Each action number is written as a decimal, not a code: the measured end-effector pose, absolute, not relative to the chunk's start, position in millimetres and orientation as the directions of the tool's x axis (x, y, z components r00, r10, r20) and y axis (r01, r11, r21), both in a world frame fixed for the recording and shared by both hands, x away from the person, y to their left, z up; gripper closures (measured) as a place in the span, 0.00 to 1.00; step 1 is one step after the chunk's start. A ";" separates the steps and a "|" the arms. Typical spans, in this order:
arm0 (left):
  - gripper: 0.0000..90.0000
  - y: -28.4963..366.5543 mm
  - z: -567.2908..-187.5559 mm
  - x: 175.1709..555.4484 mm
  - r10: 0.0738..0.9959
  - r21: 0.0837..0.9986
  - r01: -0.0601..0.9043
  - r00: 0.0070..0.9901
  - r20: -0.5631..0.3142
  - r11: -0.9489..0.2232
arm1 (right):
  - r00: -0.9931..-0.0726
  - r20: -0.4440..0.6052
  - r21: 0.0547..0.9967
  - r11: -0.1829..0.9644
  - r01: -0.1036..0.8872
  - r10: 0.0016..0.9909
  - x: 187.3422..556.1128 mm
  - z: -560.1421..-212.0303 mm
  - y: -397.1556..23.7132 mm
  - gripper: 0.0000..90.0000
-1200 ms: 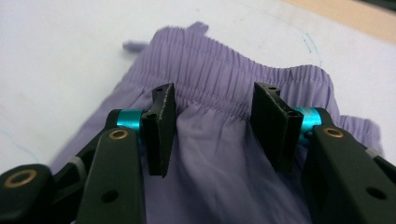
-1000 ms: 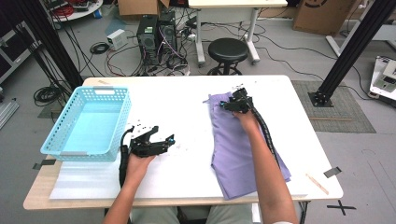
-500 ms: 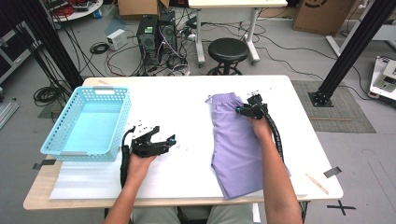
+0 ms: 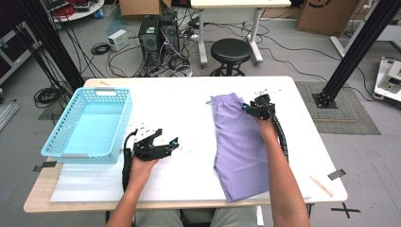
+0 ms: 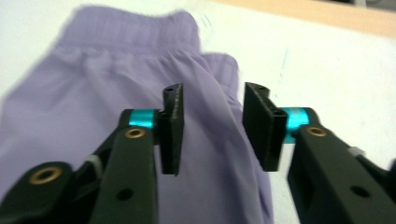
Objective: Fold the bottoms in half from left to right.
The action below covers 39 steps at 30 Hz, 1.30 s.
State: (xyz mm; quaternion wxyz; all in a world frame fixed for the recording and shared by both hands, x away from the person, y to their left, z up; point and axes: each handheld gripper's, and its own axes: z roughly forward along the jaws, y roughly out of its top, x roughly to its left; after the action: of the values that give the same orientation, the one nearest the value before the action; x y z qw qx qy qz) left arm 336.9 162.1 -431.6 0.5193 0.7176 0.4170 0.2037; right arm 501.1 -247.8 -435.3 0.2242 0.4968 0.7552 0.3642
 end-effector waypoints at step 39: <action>0.25 162.1 -431.7 336.5 0.813 0.914 0.392 0.562 -0.151 -0.102 | -0.458 -0.049 0.745 0.338 0.576 0.888 524.1 -443.5 -179.9 0.66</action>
State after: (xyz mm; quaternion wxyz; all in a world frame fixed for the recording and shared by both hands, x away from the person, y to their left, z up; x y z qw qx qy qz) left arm 336.5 162.1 -431.7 0.5207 0.7142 0.4219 0.2020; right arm 524.1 -179.9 -443.5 0.2314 0.4664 0.7845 0.3370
